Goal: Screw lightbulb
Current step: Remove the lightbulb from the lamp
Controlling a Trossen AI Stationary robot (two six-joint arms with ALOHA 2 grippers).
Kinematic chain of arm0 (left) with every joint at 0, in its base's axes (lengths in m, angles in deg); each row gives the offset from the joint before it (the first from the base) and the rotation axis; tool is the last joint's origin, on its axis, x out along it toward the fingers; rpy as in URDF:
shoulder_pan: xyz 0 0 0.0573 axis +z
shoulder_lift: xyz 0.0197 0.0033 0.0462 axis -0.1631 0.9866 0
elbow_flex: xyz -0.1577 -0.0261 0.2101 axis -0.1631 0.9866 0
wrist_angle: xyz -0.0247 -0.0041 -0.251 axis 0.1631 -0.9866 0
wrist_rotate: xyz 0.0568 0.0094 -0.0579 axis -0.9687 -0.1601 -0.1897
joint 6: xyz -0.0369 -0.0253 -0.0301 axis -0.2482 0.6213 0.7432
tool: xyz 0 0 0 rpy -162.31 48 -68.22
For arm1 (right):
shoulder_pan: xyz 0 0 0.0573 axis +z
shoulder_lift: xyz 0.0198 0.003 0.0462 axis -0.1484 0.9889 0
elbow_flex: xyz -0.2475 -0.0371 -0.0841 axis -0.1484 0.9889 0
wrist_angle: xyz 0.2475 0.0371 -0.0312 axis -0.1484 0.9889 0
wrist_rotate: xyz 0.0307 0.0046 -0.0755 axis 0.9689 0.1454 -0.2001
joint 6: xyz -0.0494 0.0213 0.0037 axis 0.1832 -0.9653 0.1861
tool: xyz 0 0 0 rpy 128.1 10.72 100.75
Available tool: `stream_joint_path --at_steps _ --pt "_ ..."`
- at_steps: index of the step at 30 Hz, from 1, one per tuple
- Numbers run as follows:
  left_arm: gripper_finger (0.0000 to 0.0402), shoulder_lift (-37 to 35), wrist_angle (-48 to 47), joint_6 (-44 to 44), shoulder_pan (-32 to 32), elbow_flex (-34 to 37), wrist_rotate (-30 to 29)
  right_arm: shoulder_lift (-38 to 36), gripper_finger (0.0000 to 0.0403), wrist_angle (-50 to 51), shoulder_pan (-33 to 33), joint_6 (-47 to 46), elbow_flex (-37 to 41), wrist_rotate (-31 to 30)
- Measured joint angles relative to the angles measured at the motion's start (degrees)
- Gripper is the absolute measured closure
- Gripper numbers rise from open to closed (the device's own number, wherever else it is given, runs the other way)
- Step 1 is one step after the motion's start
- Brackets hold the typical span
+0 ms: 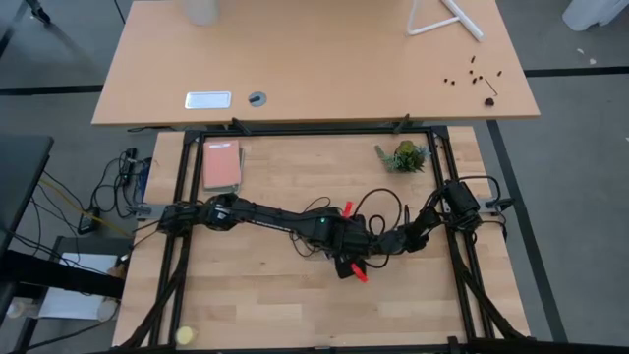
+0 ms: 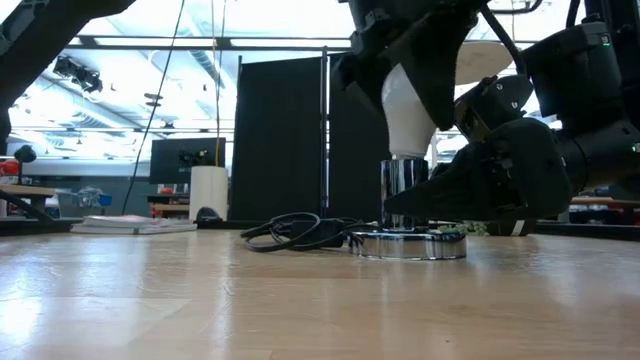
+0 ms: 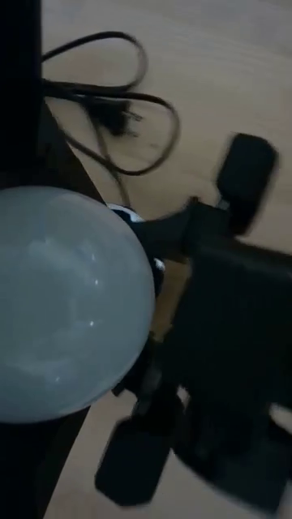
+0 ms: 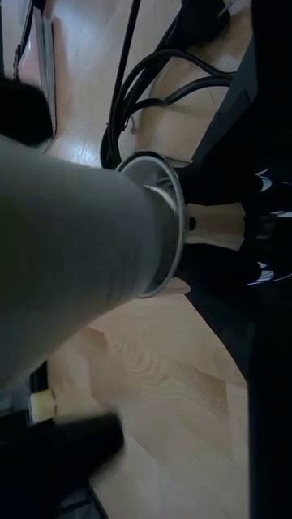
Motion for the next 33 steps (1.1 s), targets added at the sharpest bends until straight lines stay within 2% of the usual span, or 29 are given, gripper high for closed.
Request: stream_joint_path --at_steps 6,12,15,19,33 --pt "0.0100 0.00 1.21 -8.52 0.01 -0.63 0.76 0.00 0.0205 0.00 0.00 -0.20 0.00 -0.02" --pt "0.0049 0.00 0.20 -10.25 0.97 -0.63 0.39 0.00 0.0205 0.00 0.00 -0.17 0.00 0.00" --pt "0.0041 0.00 -0.97 -10.46 1.73 -0.63 0.39 0.00 0.0205 0.02 -0.02 -0.13 0.00 -0.02" --pt "0.0042 0.00 -2.83 -13.58 2.22 -0.61 0.85 0.00 0.0205 0.02 -0.02 -0.10 0.00 -0.02" --pt "0.0082 0.00 -0.08 -20.68 2.00 -0.61 -0.40 0.00 0.0205 0.02 -0.02 0.06 0.00 -0.02"
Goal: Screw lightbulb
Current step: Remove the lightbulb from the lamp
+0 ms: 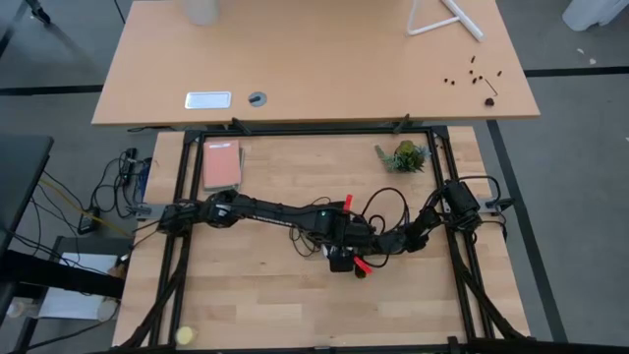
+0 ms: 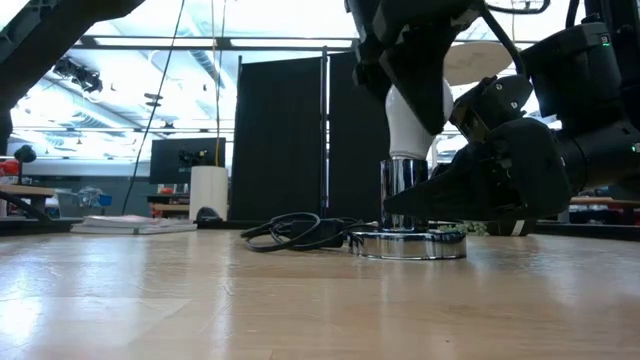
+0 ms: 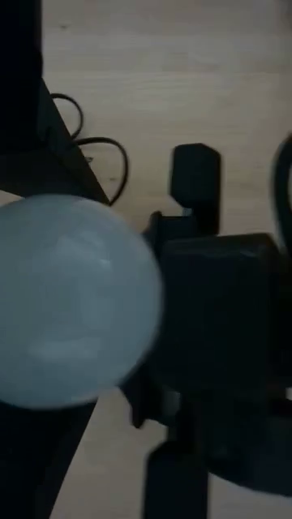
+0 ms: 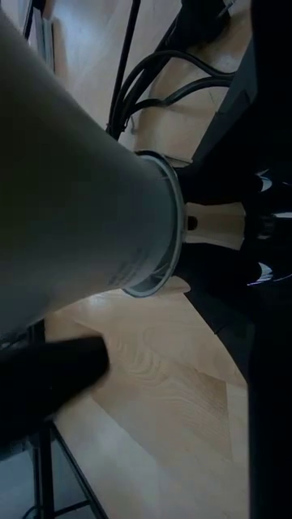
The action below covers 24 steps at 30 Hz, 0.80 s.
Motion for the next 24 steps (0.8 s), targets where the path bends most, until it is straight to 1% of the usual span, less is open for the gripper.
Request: stream_joint_path --at_steps 3,9,17,19,24 --pt "0.0083 0.00 1.51 -0.25 -0.08 0.00 -0.87 0.00 0.0205 0.00 0.00 0.06 0.00 0.00" --pt "0.0089 0.00 1.10 -2.12 -0.39 0.02 -2.52 0.00 0.0205 0.00 0.00 0.14 0.00 0.00" --pt "0.0132 0.00 0.24 -4.35 -0.45 0.02 -3.28 0.02 0.0205 0.00 -0.02 0.10 -0.02 0.00" --pt "0.0133 0.00 -0.13 -4.35 -0.48 0.02 -3.32 0.02 0.0205 0.00 -0.02 0.09 -0.02 0.00" --pt "0.0117 -0.31 -1.62 -4.20 -0.72 0.00 -4.26 0.02 0.0205 0.02 -0.02 0.08 -0.02 0.00"
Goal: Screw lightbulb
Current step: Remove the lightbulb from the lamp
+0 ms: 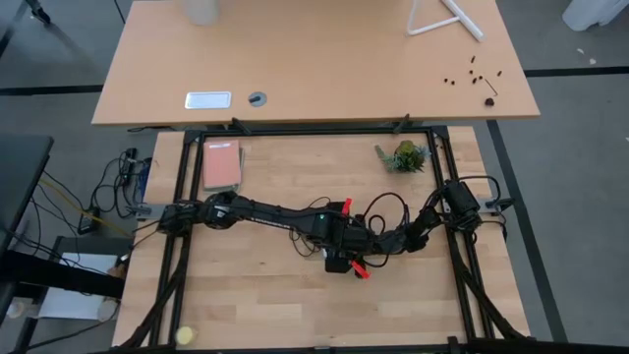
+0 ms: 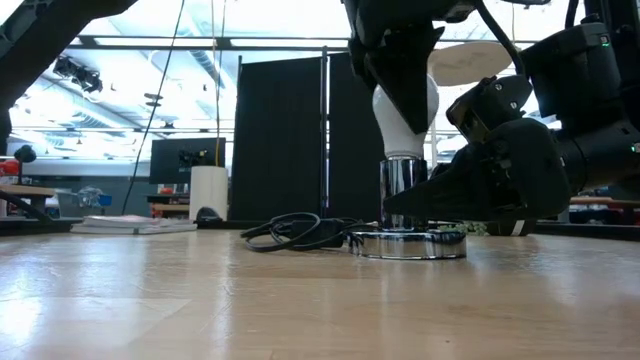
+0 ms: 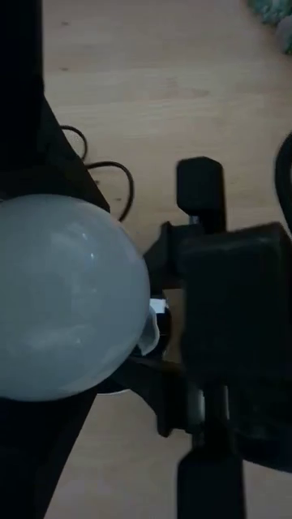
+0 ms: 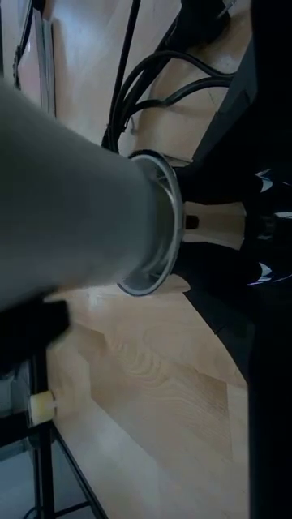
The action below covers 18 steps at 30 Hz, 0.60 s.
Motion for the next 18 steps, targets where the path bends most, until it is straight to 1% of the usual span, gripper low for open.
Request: stream_joint_path --at_steps 12,18 --pt "0.0118 -0.52 -1.06 1.18 -0.22 0.02 -0.19 -0.01 0.0205 0.12 0.00 0.03 0.00 -0.01" --pt "0.0119 -2.69 -0.73 1.31 -0.24 0.07 -2.29 -0.02 0.0205 0.25 0.00 0.08 0.00 -0.02"
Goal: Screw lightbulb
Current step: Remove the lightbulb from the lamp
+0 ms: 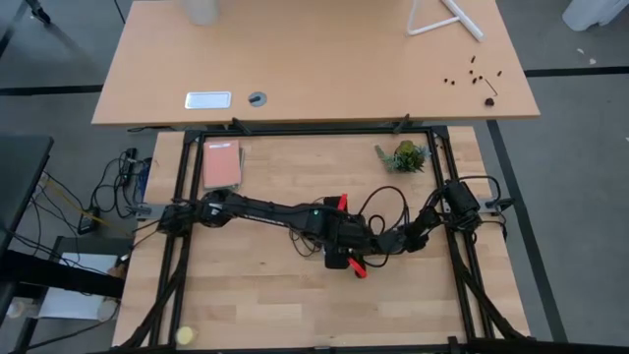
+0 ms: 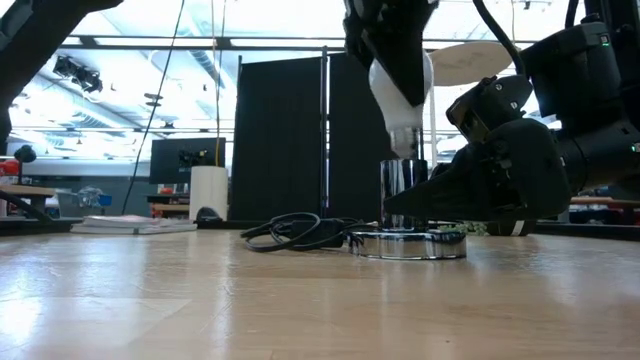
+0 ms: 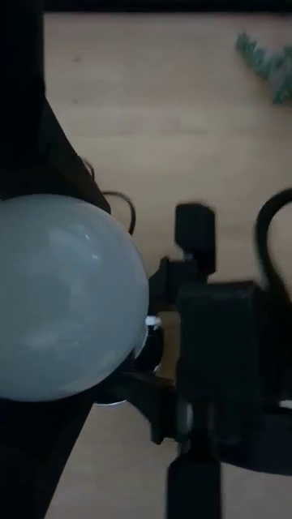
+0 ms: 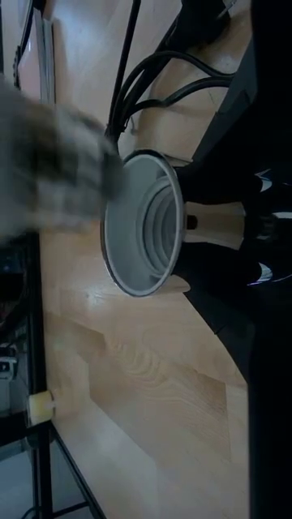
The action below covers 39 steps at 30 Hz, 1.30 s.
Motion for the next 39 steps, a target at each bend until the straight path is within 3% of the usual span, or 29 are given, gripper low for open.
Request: stream_joint_path --at_steps 6,20,32,39 --pt "0.0119 -2.19 -1.34 1.72 0.09 0.00 -1.29 0.00 0.0205 0.01 0.00 -0.16 0.00 0.00" --pt "0.0119 -3.34 -18.48 7.35 -3.00 0.24 -10.32 0.02 0.0205 0.04 0.06 0.18 0.00 0.00" --pt "0.0119 -3.34 -18.90 7.81 -3.33 0.24 -12.84 0.04 0.0205 -0.56 0.55 0.00 0.00 -0.22" --pt "0.0119 -3.34 -11.72 6.95 -5.30 0.24 -13.30 0.02 0.0205 -0.45 0.55 0.00 0.00 -0.20"
